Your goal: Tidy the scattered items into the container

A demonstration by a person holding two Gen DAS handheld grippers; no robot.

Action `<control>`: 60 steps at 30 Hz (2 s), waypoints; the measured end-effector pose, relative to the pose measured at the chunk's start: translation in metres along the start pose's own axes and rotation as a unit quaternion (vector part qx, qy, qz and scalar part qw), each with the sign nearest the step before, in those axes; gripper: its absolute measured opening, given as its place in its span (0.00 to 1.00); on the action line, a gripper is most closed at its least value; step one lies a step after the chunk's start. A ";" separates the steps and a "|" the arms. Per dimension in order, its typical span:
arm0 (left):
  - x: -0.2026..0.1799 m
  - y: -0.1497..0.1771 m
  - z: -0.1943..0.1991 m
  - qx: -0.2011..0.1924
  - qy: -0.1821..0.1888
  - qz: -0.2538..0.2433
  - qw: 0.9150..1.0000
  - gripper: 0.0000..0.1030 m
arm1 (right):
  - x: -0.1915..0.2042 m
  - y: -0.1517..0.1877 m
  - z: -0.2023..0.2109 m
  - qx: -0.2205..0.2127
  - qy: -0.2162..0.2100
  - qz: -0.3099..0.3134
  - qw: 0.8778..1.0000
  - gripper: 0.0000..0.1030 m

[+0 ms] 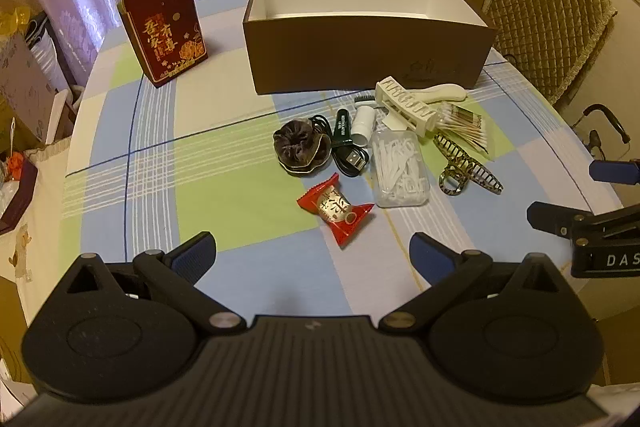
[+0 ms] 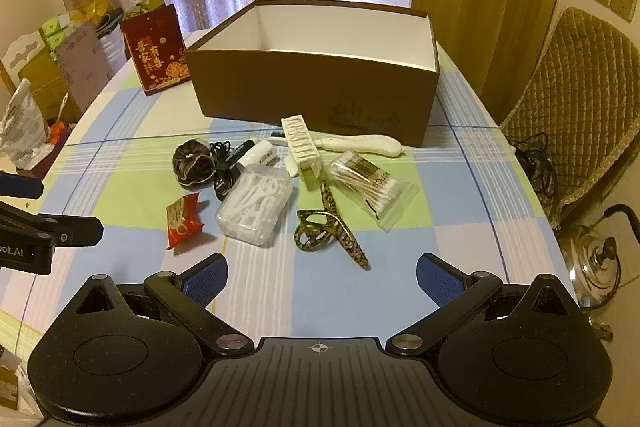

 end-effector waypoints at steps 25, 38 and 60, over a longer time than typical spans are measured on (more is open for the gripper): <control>-0.012 -0.023 -0.030 0.025 0.011 0.031 0.999 0.99 | -0.028 -0.020 -0.026 0.011 -0.016 0.004 1.000 1.00; -0.005 -0.026 -0.041 0.010 -0.032 0.030 0.999 0.99 | -0.038 -0.027 -0.041 0.010 -0.030 0.000 1.000 1.00; 0.004 -0.023 -0.064 0.034 -0.040 0.051 0.997 0.99 | -0.042 -0.032 -0.073 0.016 -0.094 0.016 0.995 1.00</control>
Point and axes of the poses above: each gripper's, at about its wrist camera, not at the fingertips, and z roughly against the way its jaws point, x to its left, y to its underside, the point moved 1 cm from there along -z, roughly the way its jaws point, and after that the axes turned 10 degrees about y, right-handed, at the moved point
